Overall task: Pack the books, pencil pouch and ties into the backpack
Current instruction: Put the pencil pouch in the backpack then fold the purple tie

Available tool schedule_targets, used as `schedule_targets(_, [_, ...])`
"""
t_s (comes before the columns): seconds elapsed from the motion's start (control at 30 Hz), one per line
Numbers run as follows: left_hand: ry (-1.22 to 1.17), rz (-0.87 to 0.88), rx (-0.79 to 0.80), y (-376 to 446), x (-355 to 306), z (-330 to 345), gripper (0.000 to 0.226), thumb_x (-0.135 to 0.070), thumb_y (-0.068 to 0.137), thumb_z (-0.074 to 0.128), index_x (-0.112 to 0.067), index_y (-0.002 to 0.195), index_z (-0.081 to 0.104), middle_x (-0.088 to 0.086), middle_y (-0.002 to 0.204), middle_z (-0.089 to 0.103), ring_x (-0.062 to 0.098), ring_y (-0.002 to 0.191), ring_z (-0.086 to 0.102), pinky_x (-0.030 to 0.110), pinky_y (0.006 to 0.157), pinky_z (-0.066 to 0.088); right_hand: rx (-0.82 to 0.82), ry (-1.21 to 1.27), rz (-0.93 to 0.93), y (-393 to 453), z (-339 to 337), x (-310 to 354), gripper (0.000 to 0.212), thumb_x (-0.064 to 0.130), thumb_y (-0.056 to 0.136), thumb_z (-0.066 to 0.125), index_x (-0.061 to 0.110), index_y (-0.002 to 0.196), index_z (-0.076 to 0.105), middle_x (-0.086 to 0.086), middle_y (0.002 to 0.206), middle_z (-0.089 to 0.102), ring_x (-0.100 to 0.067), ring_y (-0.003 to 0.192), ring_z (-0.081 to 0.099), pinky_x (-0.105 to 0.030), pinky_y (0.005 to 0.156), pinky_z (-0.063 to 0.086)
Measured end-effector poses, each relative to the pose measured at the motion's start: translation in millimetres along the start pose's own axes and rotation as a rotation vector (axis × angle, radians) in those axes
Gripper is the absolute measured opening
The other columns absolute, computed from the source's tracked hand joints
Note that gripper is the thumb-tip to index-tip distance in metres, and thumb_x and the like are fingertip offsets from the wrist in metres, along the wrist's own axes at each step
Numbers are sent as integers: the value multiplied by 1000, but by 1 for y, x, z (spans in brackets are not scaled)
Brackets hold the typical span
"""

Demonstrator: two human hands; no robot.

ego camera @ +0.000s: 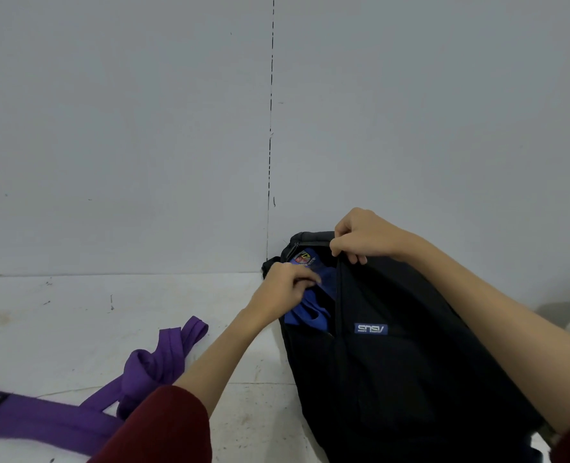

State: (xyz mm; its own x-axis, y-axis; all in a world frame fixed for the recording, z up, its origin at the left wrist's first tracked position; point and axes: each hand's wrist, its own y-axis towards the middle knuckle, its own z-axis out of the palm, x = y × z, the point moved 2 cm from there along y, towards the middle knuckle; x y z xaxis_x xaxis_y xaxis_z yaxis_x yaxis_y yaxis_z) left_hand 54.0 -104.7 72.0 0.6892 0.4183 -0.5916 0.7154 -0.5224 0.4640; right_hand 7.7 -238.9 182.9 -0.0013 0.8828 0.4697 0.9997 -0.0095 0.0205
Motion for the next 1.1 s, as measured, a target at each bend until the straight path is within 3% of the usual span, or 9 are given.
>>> schedule_targets(0.13, [-75,-69,-9,-5,11,-6,23,5,86,55,-8,91,74,-3,91,69,14,81,63,14,73,45,4,-8,1,2,2,1,15,11,78,60,-3,72,64,-6,49,56,-13,38,45,-21,51,40])
schedule_targets(0.23, [107,134,93,-7,1,1,34,4,81,56,-10,109,67,-2,111,62,12,105,54,15,90,37,10,-32,-1,2,4,2,14,12,78,60,2,68,61,-5,47,56,-11,36,45,-22,53,40])
schedule_targets(0.33, [206,226,135,-7,-11,5,28,6,81,52,-4,99,72,8,112,64,23,103,57,17,82,37,15,-50,-2,3,5,3,15,12,78,60,4,65,58,-4,46,56,-10,36,45,-22,54,40])
schedule_targets(0.53, [-28,-26,217,-18,11,-5,46,15,77,40,-8,99,74,4,120,66,12,124,51,2,95,31,9,-55,10,5,3,-1,16,12,76,60,5,62,59,1,41,54,-9,34,45,-23,55,41])
schedule_targets(0.67, [-391,-226,287,-24,-7,-4,45,3,77,42,-16,106,70,2,135,54,8,133,36,17,104,30,10,-94,-3,6,7,5,21,13,76,61,8,56,55,-1,42,55,-11,37,47,-23,55,42])
schedule_targets(0.73, [-542,-341,6,-26,-4,-9,32,-9,80,41,-19,91,70,2,125,59,14,125,46,29,101,38,17,-105,-3,5,7,5,22,13,76,61,8,56,55,-1,43,56,-11,37,47,-23,56,42])
schedule_targets(0.8, [-423,-479,-196,-31,5,-13,21,-23,93,46,-16,90,66,1,104,63,19,105,58,34,90,46,24,-109,1,4,6,4,19,13,77,61,8,59,56,-1,44,57,-9,36,47,-23,56,43])
schedule_targets(0.93, [-197,-618,144,-40,6,-5,48,-56,86,55,-10,72,50,8,68,63,17,58,63,26,65,54,20,-134,3,3,8,5,19,13,76,60,9,58,55,-1,45,57,-10,37,47,-24,57,43])
schedule_targets(1.1, [-208,-644,136,-23,1,0,27,-16,85,66,-7,61,58,1,51,59,3,41,56,16,57,51,15,-149,-2,2,10,7,21,13,76,60,9,57,52,0,44,56,-10,37,47,-22,53,41])
